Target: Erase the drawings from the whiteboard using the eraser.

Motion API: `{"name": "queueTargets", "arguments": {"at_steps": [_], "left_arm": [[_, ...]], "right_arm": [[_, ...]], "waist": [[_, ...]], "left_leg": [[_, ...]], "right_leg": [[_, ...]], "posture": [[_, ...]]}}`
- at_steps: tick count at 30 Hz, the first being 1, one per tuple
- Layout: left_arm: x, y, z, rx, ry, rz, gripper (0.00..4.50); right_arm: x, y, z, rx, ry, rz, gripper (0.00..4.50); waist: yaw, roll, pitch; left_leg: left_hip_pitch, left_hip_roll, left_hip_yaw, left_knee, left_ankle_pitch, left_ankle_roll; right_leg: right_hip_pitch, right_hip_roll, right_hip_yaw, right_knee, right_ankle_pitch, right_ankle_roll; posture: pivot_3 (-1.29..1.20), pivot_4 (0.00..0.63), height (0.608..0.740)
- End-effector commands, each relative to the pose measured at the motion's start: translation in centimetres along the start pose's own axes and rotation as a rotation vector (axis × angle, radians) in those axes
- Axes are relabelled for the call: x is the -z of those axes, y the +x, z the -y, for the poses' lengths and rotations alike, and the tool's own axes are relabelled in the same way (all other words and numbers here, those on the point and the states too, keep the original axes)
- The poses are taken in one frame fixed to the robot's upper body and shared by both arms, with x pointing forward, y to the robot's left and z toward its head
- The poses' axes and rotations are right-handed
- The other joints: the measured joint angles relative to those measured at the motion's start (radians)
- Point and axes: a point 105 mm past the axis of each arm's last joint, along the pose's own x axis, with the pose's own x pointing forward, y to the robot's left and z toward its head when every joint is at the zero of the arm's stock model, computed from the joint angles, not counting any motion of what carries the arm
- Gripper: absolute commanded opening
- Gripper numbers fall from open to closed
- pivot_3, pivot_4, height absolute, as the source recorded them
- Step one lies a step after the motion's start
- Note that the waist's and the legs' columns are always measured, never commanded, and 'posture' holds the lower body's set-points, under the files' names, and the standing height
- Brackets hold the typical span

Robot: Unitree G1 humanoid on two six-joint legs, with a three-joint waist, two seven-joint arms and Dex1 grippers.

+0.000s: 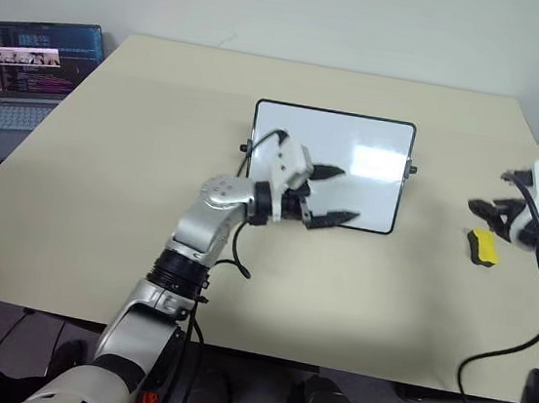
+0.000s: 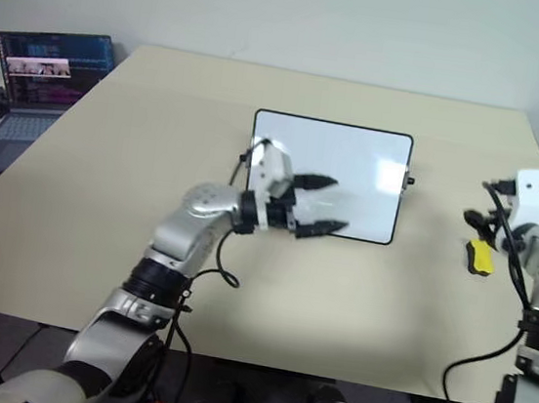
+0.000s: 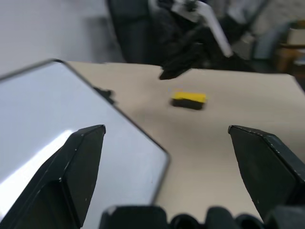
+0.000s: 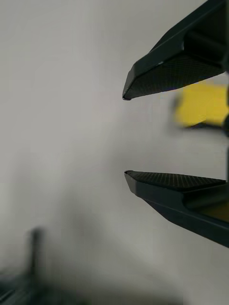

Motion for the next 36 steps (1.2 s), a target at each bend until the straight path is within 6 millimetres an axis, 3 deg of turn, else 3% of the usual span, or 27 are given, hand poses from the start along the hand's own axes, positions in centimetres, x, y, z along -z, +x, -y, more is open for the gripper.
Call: {"name": "queueTargets", "arguments": {"at_steps": [1,3,5,9,15,16,19,22,27,36], "left_arm": [[-3.3,-4.0,-5.8,-0.371,0.058,0.090,4.50],[-3.9,-7.9,-9.6,-0.647,0.057,0.109,4.50],[-4.0,-10.7,-11.2,-0.788,0.068,0.112,4.50],[-2.6,-14.3,-12.8,-0.972,0.043,0.099,4.50],[1.7,-17.4,-12.5,-1.123,0.069,0.001,4.50],[2.8,-17.6,-12.3,-1.130,0.064,-0.029,4.50],[6.8,-17.7,-11.3,-1.110,0.033,-0.128,4.50],[8.2,-17.7,-11.1,-1.111,0.008,-0.141,4.50],[9.0,-17.5,-11.7,-1.117,-0.027,-0.138,4.50],[8.0,-16.1,-12.5,-1.035,0.016,-0.134,4.50]], "right_arm": [[-0.8,1.0,-0.5,0.050,0.018,0.145,2.70],[-0.8,1.8,-1.2,0.051,0.056,0.237,2.70],[-0.4,2.3,-1.6,0.065,0.086,0.273,2.70],[0.7,3.2,-2.1,0.098,0.137,0.337,2.70],[2.3,4.3,-4.6,0.058,0.157,0.394,2.70],[2.5,4.4,-4.7,0.063,0.157,0.393,2.89],[3.2,4.7,-4.4,0.121,0.166,0.397,2.89],[3.3,4.6,-3.9,0.185,0.156,0.421,2.89],[4.1,4.9,-4.9,0.219,0.146,0.425,2.89],[5.3,5.8,-6.7,0.219,0.168,0.382,2.89]], "waist": [[0.001,0.000,0.000],[0.001,0.000,0.000],[0.000,0.000,0.000],[0.016,0.000,0.000],[0.022,0.000,0.000],[0.021,0.000,0.000],[0.022,0.000,-0.001],[0.021,0.000,-0.001],[0.015,0.000,-0.001],[0.012,0.000,-0.001]], "left_leg": [[0.000,0.000,0.000,0.000,0.000,0.000],[0.000,0.000,0.000,0.000,0.000,0.000],[0.000,0.000,0.000,0.000,0.000,0.000],[-0.001,-0.001,0.000,0.000,0.000,0.000],[-0.001,-0.001,0.000,0.000,0.000,-0.001],[0.000,-0.001,0.000,0.000,0.000,-0.001],[0.000,-0.001,0.000,0.000,0.000,-0.001],[0.000,-0.001,0.000,0.000,0.000,-0.001],[0.000,-0.001,0.000,0.000,0.000,-0.001],[0.000,-0.001,0.000,0.000,0.000,-0.001]], "right_leg": [[0.000,0.000,0.000,0.000,0.000,0.000],[0.000,-0.001,0.000,0.000,0.000,0.000],[0.000,-0.001,0.000,0.000,0.000,0.000],[0.000,-0.002,-0.001,-0.001,0.000,0.000],[0.000,-0.002,-0.001,0.000,0.000,0.000],[0.000,-0.002,-0.001,0.000,0.000,0.000],[0.000,-0.002,-0.001,0.001,0.000,0.000],[0.000,-0.002,-0.001,0.001,0.001,0.000],[0.000,-0.002,-0.001,0.001,0.001,0.000],[0.000,-0.002,-0.001,0.001,0.001,0.000]], "posture": [[0.00,0.150,0.740],[0.00,0.150,0.740],[0.00,0.150,0.740],[0.00,0.150,0.740],[0.00,0.150,0.740],[0.00,0.150,0.740],[0.00,0.150,0.740],[0.00,0.150,0.740],[0.00,0.150,0.740],[0.00,0.150,0.740]]}}
